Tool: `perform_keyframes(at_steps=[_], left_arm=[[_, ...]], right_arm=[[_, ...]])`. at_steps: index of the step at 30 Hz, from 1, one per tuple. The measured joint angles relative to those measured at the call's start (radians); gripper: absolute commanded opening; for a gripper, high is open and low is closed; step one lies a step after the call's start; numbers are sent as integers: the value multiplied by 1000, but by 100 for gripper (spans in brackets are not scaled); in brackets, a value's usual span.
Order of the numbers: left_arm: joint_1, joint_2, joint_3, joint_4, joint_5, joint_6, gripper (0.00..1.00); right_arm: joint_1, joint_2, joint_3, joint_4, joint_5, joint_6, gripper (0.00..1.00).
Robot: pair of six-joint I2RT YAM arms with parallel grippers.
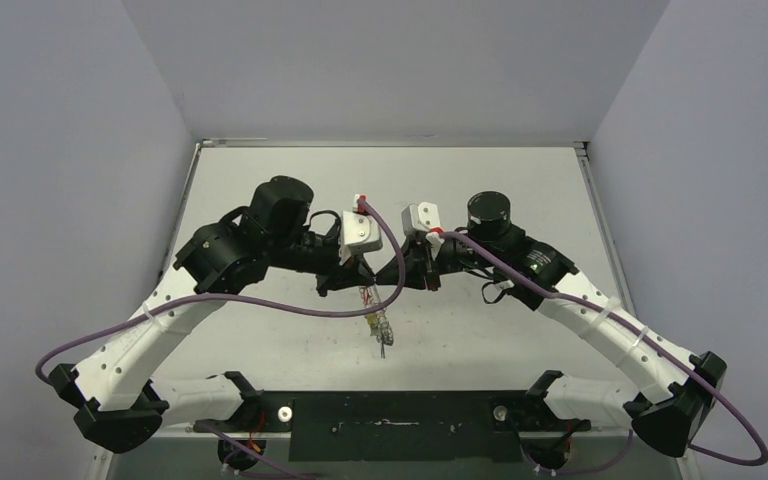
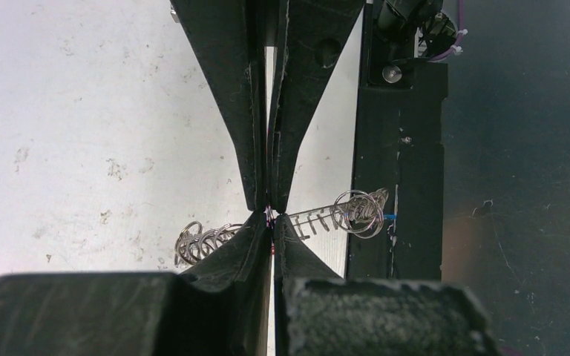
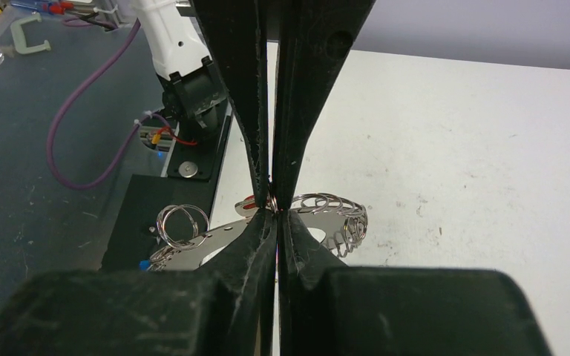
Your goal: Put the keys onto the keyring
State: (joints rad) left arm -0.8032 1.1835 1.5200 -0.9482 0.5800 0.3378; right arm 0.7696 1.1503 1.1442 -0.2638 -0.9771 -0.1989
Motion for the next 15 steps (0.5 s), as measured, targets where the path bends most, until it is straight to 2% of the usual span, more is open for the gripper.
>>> perform_keyframes(at_steps=[7,11,15], left_arm=[[0,-34,-41,39,-19,-22,2],[0,-93,-103,106,-62,-50,22],[0,-216,-221,232,-127,-99,30]], right_arm=[[4,0,-5,16,15,24,0],[4,-1,-30,81,31,80,0],[-4,-2,-61,100,56,130,0]])
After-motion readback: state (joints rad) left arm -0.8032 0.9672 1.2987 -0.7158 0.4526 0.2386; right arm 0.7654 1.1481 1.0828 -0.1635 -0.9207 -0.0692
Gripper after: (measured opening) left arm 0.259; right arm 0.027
